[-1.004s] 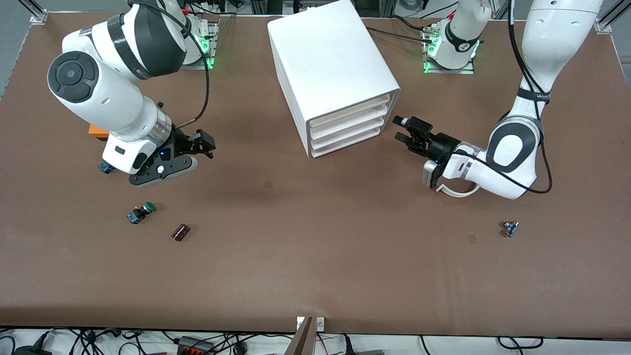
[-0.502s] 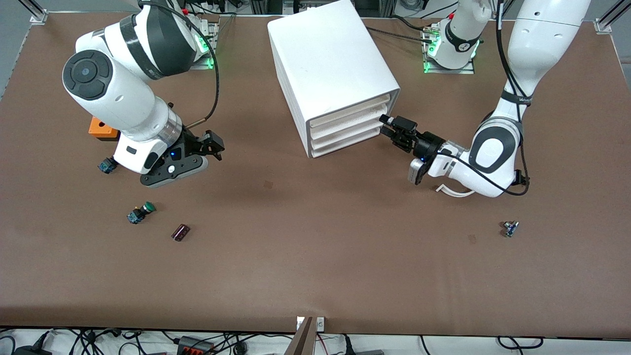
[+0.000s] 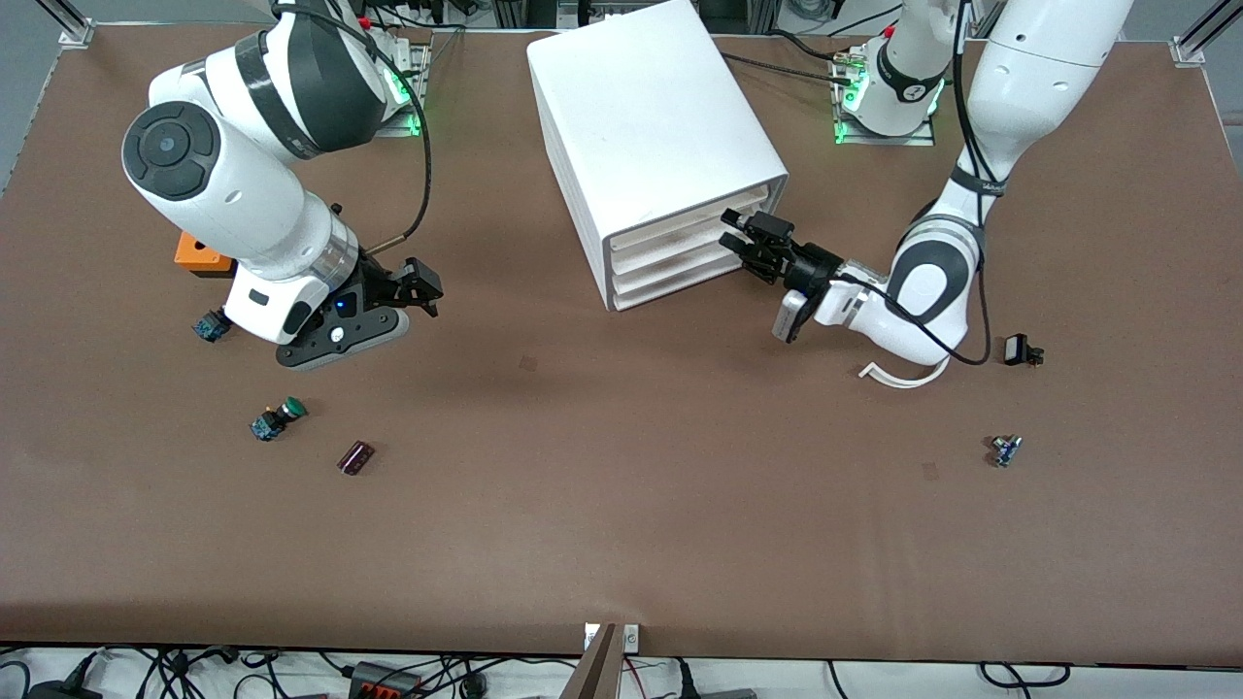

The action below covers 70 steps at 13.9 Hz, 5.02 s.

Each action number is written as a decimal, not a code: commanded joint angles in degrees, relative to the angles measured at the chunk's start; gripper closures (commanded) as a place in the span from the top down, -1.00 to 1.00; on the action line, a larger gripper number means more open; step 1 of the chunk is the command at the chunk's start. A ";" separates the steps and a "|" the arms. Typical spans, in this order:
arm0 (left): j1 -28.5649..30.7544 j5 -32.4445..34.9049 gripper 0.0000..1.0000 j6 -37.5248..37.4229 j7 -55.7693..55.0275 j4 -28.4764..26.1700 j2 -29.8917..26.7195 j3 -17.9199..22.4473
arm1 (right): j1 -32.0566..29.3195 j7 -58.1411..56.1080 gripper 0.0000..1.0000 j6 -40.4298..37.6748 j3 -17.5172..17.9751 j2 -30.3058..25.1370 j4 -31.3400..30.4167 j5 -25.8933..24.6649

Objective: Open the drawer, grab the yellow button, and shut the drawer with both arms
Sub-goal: 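Grasp the white drawer's handle with the left gripper, then pull the drawer open with the left gripper while the right gripper approaches, then lower the right gripper into the drawer and grasp the button, then lift the orange-based button out of the drawer with the right gripper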

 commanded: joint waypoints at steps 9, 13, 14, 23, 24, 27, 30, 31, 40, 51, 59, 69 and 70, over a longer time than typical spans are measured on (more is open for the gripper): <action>0.67 -0.97 -0.92 1.36 2.36 -1.77 -1.35 -1.52 | 1.58 0.59 1.00 0.36 -0.19 1.16 3.03 2.36; 3.92 3.42 -0.92 1.27 1.57 4.19 1.80 -0.81 | 2.72 0.42 1.00 0.45 -0.19 2.48 5.66 2.28; 4.88 4.04 -0.92 1.27 1.48 6.13 3.12 -0.81 | 3.16 0.41 1.00 0.37 -0.19 2.83 6.37 2.28; 5.42 7.56 -0.29 1.44 1.13 16.25 9.20 2.17 | 10.62 5.51 1.00 5.90 -0.37 5.99 8.04 1.49; 5.42 7.56 0.61 1.44 0.43 16.43 9.11 2.17 | 11.16 5.51 1.00 6.95 -0.37 6.34 8.04 1.49; 6.21 8.00 1.00 -0.04 -7.63 18.54 8.41 2.17 | 14.40 9.10 1.00 9.23 -0.37 6.96 8.04 1.49; 6.65 11.14 1.00 -2.42 -19.66 19.32 5.61 2.35 | 18.71 18.23 1.00 12.57 -0.45 8.54 8.57 -0.96; 6.91 14.73 1.00 -3.12 -24.92 21.33 5.07 2.18 | 19.85 20.61 1.00 12.76 -0.45 10.02 9.88 -2.45; 6.12 44.10 1.00 -6.38 -55.72 30.84 1.11 1.56 | 30.93 44.95 1.00 12.85 -0.89 23.57 24.21 -9.67; 6.48 53.79 1.00 -3.92 -66.43 34.45 0.67 1.82 | 31.99 47.00 1.00 9.77 -0.28 24.63 23.95 -4.41; 6.04 55.18 1.00 -4.01 -70.59 34.45 0.67 1.74 | 33.05 46.64 0.23 9.86 -0.19 26.21 23.95 -3.35; 6.04 56.60 1.00 -3.92 -70.51 34.80 0.67 1.30 | 31.38 46.82 -1.00 9.59 -1.16 24.55 28.52 -2.65; 5.86 56.52 1.00 -4.27 -70.24 35.84 1.45 1.38 | 29.81 46.65 -1.00 9.51 -1.16 23.76 28.61 -2.56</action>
